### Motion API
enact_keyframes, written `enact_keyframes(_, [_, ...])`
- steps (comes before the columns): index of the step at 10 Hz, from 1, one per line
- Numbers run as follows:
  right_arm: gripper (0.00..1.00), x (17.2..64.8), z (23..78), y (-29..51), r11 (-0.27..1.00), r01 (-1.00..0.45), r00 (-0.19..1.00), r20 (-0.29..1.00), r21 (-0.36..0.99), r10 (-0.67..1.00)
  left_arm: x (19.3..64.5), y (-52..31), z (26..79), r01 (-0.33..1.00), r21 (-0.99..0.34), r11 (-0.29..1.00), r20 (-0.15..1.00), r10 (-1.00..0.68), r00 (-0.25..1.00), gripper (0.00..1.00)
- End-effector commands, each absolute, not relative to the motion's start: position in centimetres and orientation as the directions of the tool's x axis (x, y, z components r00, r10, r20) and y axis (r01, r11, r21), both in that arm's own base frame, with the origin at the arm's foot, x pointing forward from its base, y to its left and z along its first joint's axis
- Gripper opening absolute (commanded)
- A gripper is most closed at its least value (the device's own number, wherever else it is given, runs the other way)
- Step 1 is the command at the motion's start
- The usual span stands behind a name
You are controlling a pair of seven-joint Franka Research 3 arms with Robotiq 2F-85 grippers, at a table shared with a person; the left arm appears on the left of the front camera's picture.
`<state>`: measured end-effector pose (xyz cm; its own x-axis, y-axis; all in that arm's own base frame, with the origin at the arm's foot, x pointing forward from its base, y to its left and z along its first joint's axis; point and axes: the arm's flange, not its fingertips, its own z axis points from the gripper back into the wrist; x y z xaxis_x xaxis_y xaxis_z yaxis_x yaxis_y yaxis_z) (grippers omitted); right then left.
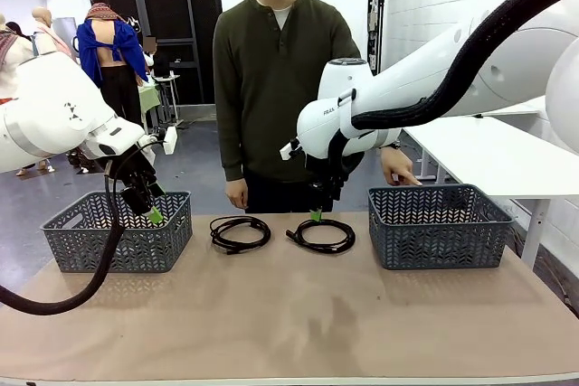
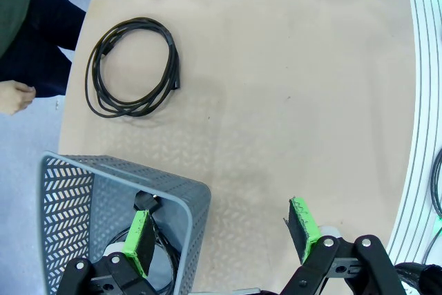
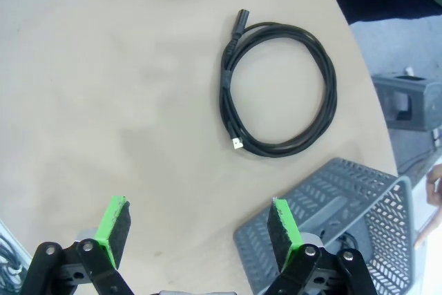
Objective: Organize the cables according to human instructions.
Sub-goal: Pick up a bundle of cables and place it in the basket indicated by the human.
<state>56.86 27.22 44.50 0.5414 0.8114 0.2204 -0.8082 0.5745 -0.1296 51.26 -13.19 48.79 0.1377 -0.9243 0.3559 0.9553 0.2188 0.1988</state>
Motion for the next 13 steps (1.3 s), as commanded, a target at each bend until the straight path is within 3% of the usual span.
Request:
enact_keyframes(1, [1.00, 58.5, 43.3, 27.5, 0.534, -0.837, 0.501, 0.225, -0.121, 0.836, 51.3, -13.2, 49.0, 0.957, 0.192, 0.219, 0.359, -0.923, 0.140, 1.00])
enact_keyframes(4, [1.00, 60.7, 41.3, 28.3, 0.465, -0.876, 0.437, 0.200, -0.124, 0.877, 51.3, -13.2, 49.0, 0.957, 0.192, 0.219, 0.359, -0.923, 0.140, 1.00])
enact_keyframes(13, [1.00, 64.4, 33.9, 31.0, 0.406, -0.913, 0.400, 0.112, -0.039, 0.910, 51.3, -13.2, 49.0, 0.957, 0.192, 0.219, 0.359, -0.923, 0.140, 1.00])
